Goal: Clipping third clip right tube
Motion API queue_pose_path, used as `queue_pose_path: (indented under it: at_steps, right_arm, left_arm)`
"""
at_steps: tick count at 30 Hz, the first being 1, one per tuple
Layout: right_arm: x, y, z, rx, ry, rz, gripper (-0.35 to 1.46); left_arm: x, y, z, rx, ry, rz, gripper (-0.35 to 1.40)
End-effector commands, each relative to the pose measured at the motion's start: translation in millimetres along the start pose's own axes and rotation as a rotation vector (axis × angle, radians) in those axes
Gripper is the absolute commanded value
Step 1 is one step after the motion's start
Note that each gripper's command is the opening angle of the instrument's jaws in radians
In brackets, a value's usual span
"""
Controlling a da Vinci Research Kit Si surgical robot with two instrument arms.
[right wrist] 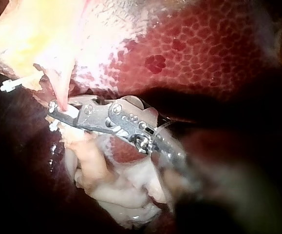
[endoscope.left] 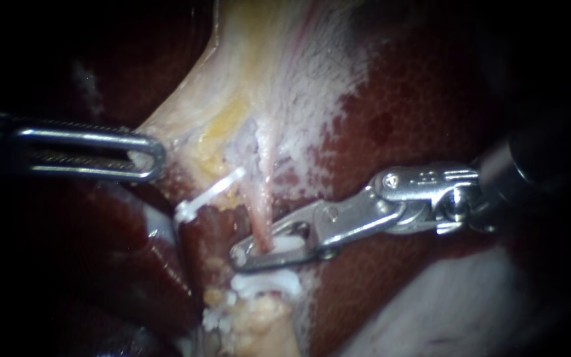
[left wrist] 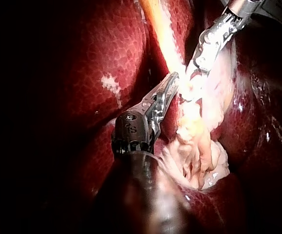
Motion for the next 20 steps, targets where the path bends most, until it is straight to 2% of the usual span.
queue_pose_path:
  at_steps: [1,20]
  right_arm:
    - [-0.1,0.0,0.2,0.002,0.000,0.000,-0.35]
    - [-0.3,-0.1,0.2,0.003,-0.001,0.015,-0.35]
  left_arm:
    - [0.0,0.0,0.0,0.000,0.000,0.000,-0.35]
    - [0.0,0.1,0.1,0.000,0.000,0.000,-0.35]
